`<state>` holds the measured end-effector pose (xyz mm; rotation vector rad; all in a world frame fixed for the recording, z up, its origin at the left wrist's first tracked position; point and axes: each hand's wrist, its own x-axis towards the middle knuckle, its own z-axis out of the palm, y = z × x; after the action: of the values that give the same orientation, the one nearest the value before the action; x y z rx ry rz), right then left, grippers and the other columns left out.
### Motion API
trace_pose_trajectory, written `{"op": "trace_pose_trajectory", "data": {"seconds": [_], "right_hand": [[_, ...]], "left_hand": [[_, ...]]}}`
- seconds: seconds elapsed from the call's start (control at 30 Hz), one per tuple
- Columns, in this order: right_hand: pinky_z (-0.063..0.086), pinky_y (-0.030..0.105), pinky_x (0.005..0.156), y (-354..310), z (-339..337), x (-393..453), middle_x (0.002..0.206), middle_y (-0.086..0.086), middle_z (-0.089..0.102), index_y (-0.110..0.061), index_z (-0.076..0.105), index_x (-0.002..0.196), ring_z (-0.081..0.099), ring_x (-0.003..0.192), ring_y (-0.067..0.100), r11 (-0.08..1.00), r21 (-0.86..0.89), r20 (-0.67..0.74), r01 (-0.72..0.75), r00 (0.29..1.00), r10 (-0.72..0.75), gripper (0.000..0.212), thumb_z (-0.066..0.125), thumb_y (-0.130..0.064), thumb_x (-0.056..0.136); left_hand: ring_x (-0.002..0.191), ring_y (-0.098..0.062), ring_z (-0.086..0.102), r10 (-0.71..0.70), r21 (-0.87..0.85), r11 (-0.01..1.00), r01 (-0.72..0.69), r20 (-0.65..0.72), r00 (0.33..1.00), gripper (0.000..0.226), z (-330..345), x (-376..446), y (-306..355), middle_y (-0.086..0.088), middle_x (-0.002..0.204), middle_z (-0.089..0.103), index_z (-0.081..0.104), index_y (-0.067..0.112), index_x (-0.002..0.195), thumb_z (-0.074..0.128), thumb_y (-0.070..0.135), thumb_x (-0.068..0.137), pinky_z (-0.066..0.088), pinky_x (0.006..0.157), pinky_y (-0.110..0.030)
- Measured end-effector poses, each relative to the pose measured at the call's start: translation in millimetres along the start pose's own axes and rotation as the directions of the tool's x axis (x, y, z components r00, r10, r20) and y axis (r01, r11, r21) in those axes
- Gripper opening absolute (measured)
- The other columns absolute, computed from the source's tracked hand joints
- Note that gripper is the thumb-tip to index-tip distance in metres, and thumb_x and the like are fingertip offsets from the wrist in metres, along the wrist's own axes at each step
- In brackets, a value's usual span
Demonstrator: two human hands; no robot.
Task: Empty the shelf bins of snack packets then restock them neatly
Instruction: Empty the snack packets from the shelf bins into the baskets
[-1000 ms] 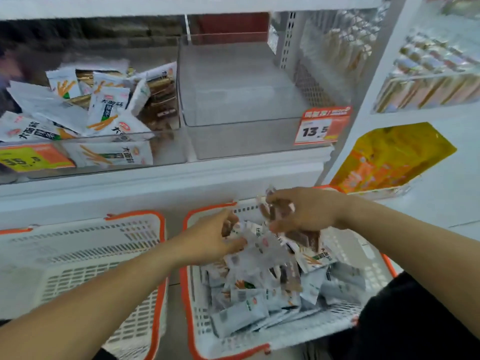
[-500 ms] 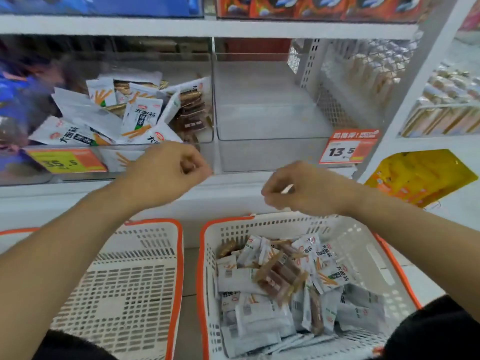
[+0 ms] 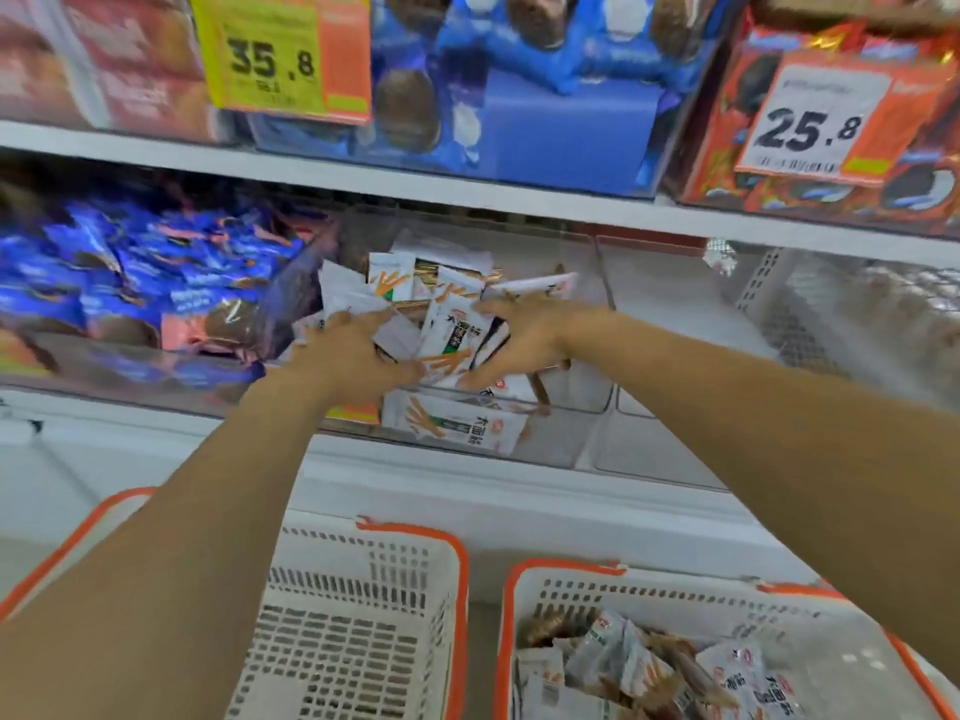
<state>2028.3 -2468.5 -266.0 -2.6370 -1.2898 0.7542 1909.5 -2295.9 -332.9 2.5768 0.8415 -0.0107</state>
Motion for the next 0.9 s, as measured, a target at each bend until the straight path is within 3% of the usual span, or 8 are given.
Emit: {"op": "trace_pose_trajectory", "data": {"seconds": [0.17, 0.3, 0.4, 0.5, 0.63, 0.73, 0.83, 0.9], "right_hand": [[0.024, 0.033, 0.119, 7.2, 14.2, 47.7, 0.162, 0.011, 0.015, -0.034, 0.021, 0.159, 0.021, 0.150, 0.031, 1.000, -0.013, -0.132, 0.025, 0.991, -0.026, 0.114, 0.089, -0.049, 0.068], [0.032, 0.036, 0.115, 19.7, 15.2, 66.0, 0.147, 0.008, 0.036, -0.027, 0.040, 0.151, 0.037, 0.139, 0.032, 0.999, -0.053, -0.276, 0.010, 0.961, -0.024, 0.110, 0.091, -0.056, 0.058], [0.024, 0.054, 0.119, 18.6, 12.6, 75.8, 0.158, 0.012, 0.023, -0.036, 0.016, 0.158, 0.015, 0.147, 0.039, 0.980, -0.174, -0.359, -0.094, 0.933, 0.026, 0.137, 0.087, -0.072, 0.047], [0.004, 0.064, 0.121, 15.2, 3.5, 84.1, 0.167, 0.006, 0.000, -0.044, 0.002, 0.158, -0.009, 0.152, 0.038, 0.970, -0.243, -0.317, -0.024, 0.947, -0.056, 0.144, 0.087, -0.073, 0.046], [0.026, 0.049, 0.120, 3.9, -9.1, 92.9, 0.164, -0.004, 0.023, -0.041, 0.021, 0.157, 0.023, 0.150, 0.025, 0.932, -0.362, -0.099, 0.029, 0.993, -0.070, 0.127, 0.080, -0.080, 0.051], [0.034, 0.037, 0.114, 1.3, -14.3, 97.8, 0.158, -0.004, 0.033, -0.034, 0.023, 0.156, 0.036, 0.143, 0.022, 0.946, -0.324, -0.075, 0.012, 0.996, -0.038, 0.130, 0.084, -0.075, 0.050], [0.028, 0.032, 0.117, 4.6, -17.0, 97.5, 0.164, -0.004, 0.024, -0.028, 0.009, 0.161, 0.030, 0.147, 0.021, 0.971, -0.237, -0.044, 0.012, 0.999, -0.024, 0.138, 0.087, -0.067, 0.054], [0.026, 0.031, 0.117, 3.7, -13.2, 97.2, 0.163, -0.002, 0.025, -0.029, 0.017, 0.160, 0.029, 0.147, 0.021, 0.976, -0.211, -0.060, 0.049, 0.996, -0.063, 0.127, 0.088, -0.062, 0.059]], "left_hand": [[0.145, -0.031, 0.026, 0.053, -0.025, 0.998, -0.052, 0.042, 0.998, 0.090, -6.0, 12.7, -2.8, -0.011, 0.156, 0.024, 0.026, 0.032, 0.156, 0.073, 0.055, 0.083, 0.031, 0.117, -0.043], [0.143, -0.040, 0.027, 0.014, 0.067, 0.998, -0.021, 0.100, 0.995, 0.102, -12.8, 31.4, -13.3, -0.013, 0.154, 0.016, 0.021, 0.039, 0.157, 0.071, 0.070, 0.074, 0.029, 0.118, -0.049], [0.145, -0.040, 0.026, 0.018, 0.093, 0.995, -0.032, 0.152, 0.988, 0.106, -11.1, 41.3, -14.2, -0.011, 0.158, 0.007, 0.019, 0.037, 0.159, 0.069, 0.074, 0.073, 0.030, 0.118, -0.049], [0.144, -0.036, 0.031, 0.065, 0.018, 0.997, -0.068, 0.140, 0.988, 0.108, -8.0, 45.1, -14.0, -0.008, 0.156, 0.011, 0.028, 0.031, 0.157, 0.076, 0.069, 0.069, 0.031, 0.118, -0.045], [0.138, -0.037, 0.037, 0.080, -0.015, 0.997, -0.079, 0.130, 0.988, 0.109, -7.2, 44.2, -16.2, -0.003, 0.142, 0.027, 0.043, 0.030, 0.150, 0.082, 0.069, 0.056, 0.034, 0.116, -0.048], [0.131, -0.032, 0.043, 0.092, -0.175, 0.981, -0.088, 0.017, 0.996, 0.098, -6.2, 44.0, -19.1, -0.001, 0.132, 0.034, 0.057, 0.024, 0.139, 0.091, 0.053, 0.053, 0.037, 0.114, -0.044], [0.135, -0.031, 0.039, 0.034, -0.277, 0.959, -0.064, -0.111, 0.993, 0.096, -6.4, 47.4, -21.8, -0.010, 0.143, 0.030, 0.045, 0.015, 0.145, 0.094, 0.031, 0.064, 0.032, 0.114, -0.035], [0.142, -0.031, 0.027, -0.028, -0.303, 0.953, -0.019, -0.150, 0.988, 0.108, -5.0, 52.1, -22.4, -0.016, 0.152, 0.025, 0.030, 0.006, 0.151, 0.093, 0.030, 0.067, 0.027, 0.115, -0.033]]}}
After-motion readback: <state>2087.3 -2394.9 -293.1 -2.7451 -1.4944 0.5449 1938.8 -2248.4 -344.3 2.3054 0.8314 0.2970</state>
